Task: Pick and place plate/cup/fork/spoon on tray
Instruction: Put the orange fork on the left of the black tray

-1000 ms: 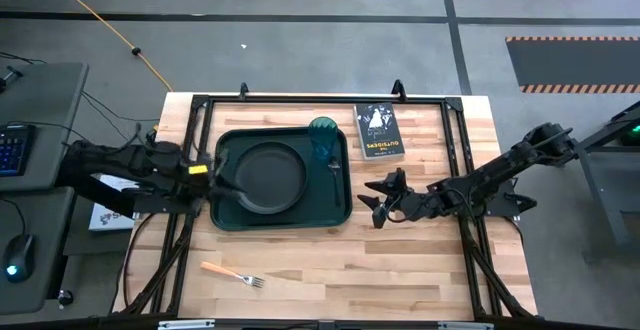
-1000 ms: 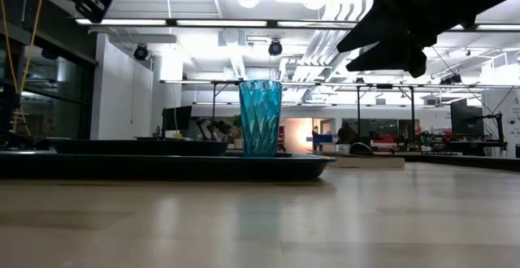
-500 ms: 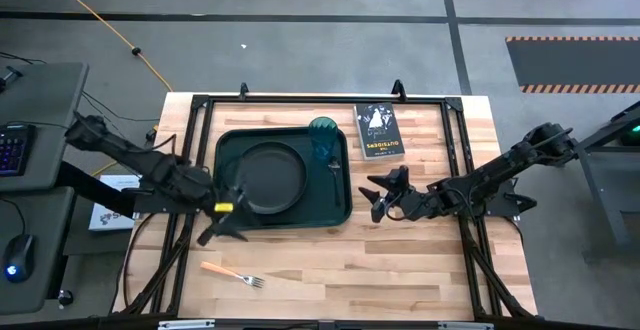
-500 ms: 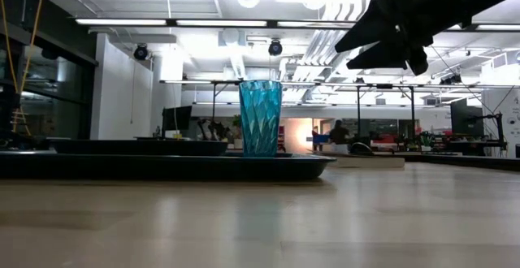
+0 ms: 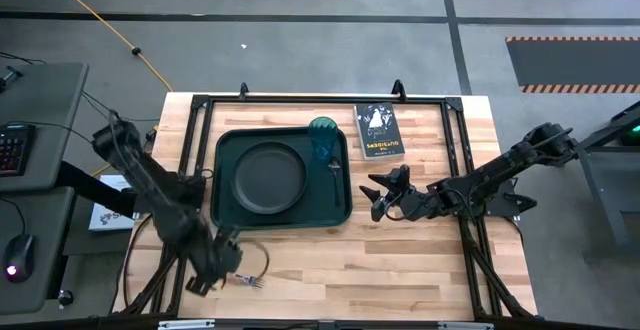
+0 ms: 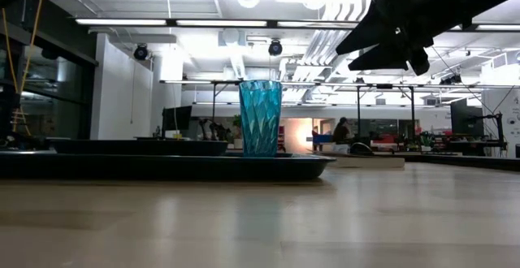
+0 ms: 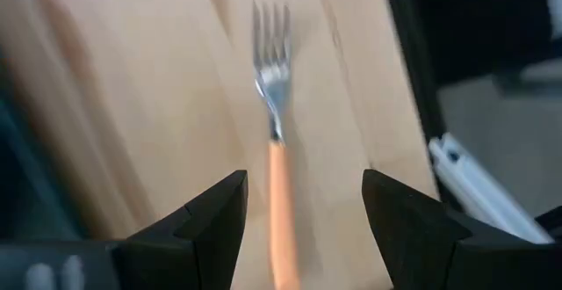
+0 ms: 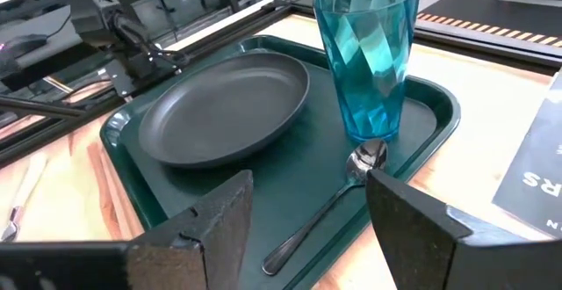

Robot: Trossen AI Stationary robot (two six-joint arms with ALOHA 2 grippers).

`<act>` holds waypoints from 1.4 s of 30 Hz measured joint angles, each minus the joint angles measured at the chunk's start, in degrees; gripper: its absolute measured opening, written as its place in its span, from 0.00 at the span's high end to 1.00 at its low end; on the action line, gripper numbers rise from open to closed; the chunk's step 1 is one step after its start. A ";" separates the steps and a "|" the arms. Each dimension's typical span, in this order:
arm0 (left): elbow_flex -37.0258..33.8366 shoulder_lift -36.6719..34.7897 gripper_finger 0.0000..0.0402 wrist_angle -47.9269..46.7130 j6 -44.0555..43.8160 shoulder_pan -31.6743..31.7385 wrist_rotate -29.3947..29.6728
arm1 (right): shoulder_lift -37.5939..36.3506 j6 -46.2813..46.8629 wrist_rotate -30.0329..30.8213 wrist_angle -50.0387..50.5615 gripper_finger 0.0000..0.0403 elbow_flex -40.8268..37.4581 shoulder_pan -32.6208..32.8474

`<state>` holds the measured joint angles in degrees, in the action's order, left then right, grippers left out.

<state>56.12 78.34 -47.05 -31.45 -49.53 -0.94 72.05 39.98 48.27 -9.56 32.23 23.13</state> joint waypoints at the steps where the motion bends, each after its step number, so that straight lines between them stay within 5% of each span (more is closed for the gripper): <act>1: 0.00 2.00 0.46 0.10 -1.16 -1.46 0.01 | 0.00 0.00 0.00 0.10 0.47 0.00 0.00; 10: 0.04 17.25 0.47 0.84 -1.01 -6.18 4.84 | 0.00 0.83 -0.48 0.28 0.47 -0.02 -0.01; 22: 0.35 23.84 0.48 3.44 0.62 -5.63 2.73 | 0.00 1.54 -0.77 0.37 0.47 -0.04 0.03; 26: 0.28 23.67 0.58 2.51 0.43 -5.39 2.62 | 0.00 1.53 -0.82 0.63 0.47 -0.06 0.03; 32: -0.11 21.38 0.92 -1.47 1.52 -3.43 6.15 | 0.00 1.56 -0.72 0.87 0.47 -0.07 0.00; 39: 3.66 14.09 0.92 -9.14 1.64 -0.22 12.82 | 0.00 1.56 -0.70 0.87 0.47 -0.07 0.00; 42: 7.31 8.58 0.92 -12.75 0.82 0.54 20.63 | 0.00 1.56 -0.70 0.87 0.47 -0.09 0.00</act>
<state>63.43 86.92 -59.80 -30.63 -48.99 19.69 72.05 41.54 47.57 -8.69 32.14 23.14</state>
